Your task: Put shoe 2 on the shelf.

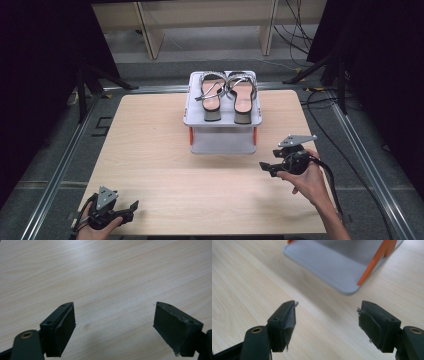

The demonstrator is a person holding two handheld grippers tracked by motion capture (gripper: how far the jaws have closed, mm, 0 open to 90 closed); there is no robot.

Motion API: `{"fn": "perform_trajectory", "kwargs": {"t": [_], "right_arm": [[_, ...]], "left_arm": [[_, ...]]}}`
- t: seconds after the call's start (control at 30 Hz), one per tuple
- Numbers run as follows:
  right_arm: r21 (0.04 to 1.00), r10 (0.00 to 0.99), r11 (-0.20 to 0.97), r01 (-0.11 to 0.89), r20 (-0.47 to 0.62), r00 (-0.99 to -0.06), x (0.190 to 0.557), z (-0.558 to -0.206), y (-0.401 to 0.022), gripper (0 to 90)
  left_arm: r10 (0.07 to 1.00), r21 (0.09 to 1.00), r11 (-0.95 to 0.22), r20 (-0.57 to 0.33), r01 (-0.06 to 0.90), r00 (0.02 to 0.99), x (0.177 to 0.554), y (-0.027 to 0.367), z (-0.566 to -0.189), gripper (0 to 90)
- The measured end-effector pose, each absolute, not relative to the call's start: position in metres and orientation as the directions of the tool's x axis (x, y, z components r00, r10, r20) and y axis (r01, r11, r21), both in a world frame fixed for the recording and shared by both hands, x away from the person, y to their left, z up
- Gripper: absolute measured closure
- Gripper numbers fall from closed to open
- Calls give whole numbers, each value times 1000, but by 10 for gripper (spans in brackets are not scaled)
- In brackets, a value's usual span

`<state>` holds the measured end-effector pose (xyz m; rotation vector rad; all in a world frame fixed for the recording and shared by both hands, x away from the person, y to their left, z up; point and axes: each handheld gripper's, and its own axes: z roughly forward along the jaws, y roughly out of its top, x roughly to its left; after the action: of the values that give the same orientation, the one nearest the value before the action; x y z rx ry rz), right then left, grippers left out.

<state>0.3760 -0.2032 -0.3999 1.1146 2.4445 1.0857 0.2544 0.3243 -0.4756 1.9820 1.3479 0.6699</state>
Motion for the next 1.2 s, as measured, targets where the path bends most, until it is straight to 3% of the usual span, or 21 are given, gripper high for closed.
{"fn": "perform_trajectory", "kwargs": {"t": [0.3, 0.6, 0.7, 0.87, 1.0, 1.2], "right_arm": [[662, 777, 392, 639, 134, -615, 370, -434, -213, 301], [645, 791, 401, 651, 115, -601, 370, -458, -223, 297], [643, 771, 438, 628, 89, -630, 371, -460, -225, 298], [615, 796, 402, 678, 130, -591, 365, -460, -221, 298], [641, 769, 448, 623, 80, -635, 369, -461, -226, 298], [640, 791, 417, 646, 95, -604, 368, -462, -223, 297]], "left_arm": [[938, 736, -274, 62, 619, 342, 256, 325, -476, 171], [940, 739, -269, 61, 618, 336, 255, 324, -476, 171], [939, 735, -273, 63, 621, 338, 255, 325, -477, 171], [939, 739, -267, 56, 618, 339, 255, 324, -476, 172], [938, 734, -280, 72, 619, 339, 255, 325, -476, 171], [940, 734, -273, 66, 622, 335, 255, 325, -476, 171]]}}
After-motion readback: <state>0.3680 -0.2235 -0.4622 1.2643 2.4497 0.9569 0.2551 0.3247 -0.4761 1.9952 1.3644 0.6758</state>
